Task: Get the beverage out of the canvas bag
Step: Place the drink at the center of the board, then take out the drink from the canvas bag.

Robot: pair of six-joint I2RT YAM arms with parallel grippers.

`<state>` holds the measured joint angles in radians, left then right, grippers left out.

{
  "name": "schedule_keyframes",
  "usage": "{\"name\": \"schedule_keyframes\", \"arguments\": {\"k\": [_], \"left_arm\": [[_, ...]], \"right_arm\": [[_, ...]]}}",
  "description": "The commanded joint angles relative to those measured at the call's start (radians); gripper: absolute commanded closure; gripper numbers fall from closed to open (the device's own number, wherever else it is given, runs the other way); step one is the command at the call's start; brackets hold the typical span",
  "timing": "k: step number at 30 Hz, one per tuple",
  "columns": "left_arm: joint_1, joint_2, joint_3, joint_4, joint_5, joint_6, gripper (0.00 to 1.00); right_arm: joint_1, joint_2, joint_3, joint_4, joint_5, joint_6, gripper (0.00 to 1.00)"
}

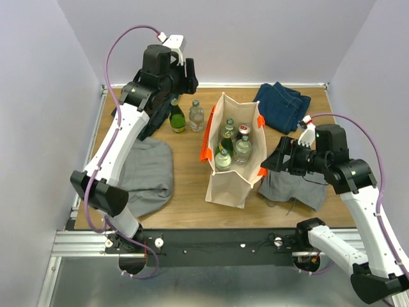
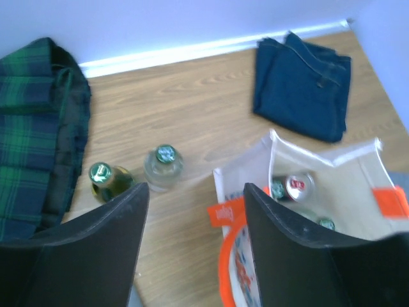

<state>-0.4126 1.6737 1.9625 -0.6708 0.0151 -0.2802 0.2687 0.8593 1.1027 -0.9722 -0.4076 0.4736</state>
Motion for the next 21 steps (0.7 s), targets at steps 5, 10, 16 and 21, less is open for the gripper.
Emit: {"name": "schedule_keyframes", "arguments": {"k": [5,10,16,21], "left_arm": [[-0.029,-0.081,-0.028,-0.075,0.267,-0.008,0.63],[-0.075,-0.083,0.035,-0.188,0.295,-0.034,0.61],[-0.196,-0.046,0.176,-0.381,0.258,-0.039,0.52],[-0.261,-0.077,0.099,-0.372,0.241,-0.05,0.46]], "right_arm": [[0.004,0.04,0.121,0.004,0.093,0.048,0.06],[0.004,0.05,0.152,-0.029,0.095,0.109,0.06],[0.004,0.056,0.173,-0.059,0.072,0.166,0.06],[0.004,0.08,0.192,-0.077,0.093,0.14,0.06]]}}
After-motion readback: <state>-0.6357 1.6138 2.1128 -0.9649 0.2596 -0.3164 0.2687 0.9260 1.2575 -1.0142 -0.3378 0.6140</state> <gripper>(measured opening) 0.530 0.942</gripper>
